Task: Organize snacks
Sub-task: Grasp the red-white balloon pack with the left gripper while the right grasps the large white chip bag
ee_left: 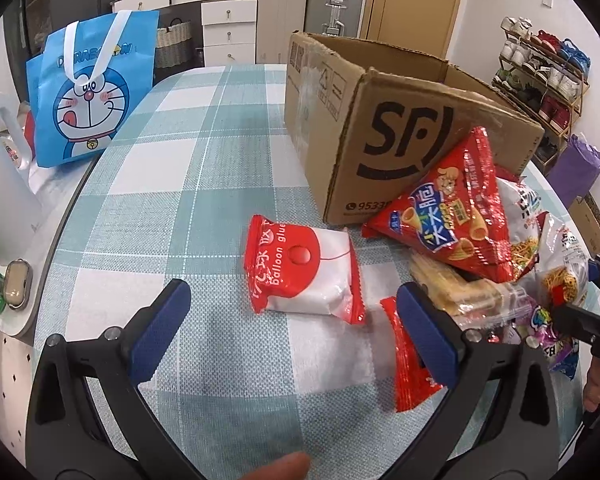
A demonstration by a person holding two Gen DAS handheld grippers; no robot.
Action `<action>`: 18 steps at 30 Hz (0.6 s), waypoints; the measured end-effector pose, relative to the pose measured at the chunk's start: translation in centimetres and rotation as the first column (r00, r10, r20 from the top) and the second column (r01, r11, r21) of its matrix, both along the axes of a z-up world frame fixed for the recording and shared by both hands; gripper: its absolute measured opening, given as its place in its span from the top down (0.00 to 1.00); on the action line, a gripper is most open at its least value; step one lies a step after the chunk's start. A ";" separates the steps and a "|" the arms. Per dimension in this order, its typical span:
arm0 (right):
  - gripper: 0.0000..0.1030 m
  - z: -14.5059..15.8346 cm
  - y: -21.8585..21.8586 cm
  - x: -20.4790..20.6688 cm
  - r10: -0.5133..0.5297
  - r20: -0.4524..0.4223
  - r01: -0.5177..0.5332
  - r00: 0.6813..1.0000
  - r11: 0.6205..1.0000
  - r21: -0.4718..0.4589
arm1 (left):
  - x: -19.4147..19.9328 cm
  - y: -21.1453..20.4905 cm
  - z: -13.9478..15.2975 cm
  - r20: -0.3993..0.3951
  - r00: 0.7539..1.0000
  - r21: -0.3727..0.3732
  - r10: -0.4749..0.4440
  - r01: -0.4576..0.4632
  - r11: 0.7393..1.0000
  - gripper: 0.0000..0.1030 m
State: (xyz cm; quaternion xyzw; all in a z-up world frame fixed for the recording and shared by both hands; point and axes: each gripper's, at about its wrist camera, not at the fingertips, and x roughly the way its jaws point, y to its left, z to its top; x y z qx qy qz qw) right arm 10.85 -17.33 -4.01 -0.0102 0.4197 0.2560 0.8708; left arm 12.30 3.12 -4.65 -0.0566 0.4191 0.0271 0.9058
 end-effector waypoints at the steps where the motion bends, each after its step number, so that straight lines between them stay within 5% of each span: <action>1: 0.02 0.0 0.1 -0.1 0.004 0.003 -0.004 1.000 1.000 -0.005 | 0.2 0.2 -0.1 -0.005 1.000 -0.004 0.006 -0.006 1.000 0.01; 8: 0.04 -0.1 0.4 -0.2 0.007 0.006 -0.007 1.000 1.000 -0.022 | 1.4 1.2 -1.3 -0.055 0.998 -0.049 0.013 -0.016 0.999 0.01; 18: 0.05 -0.2 0.4 -0.2 0.008 0.003 -0.008 1.000 1.000 -0.023 | 1.4 0.7 -1.4 -0.031 0.999 -0.029 -0.020 0.019 0.999 0.17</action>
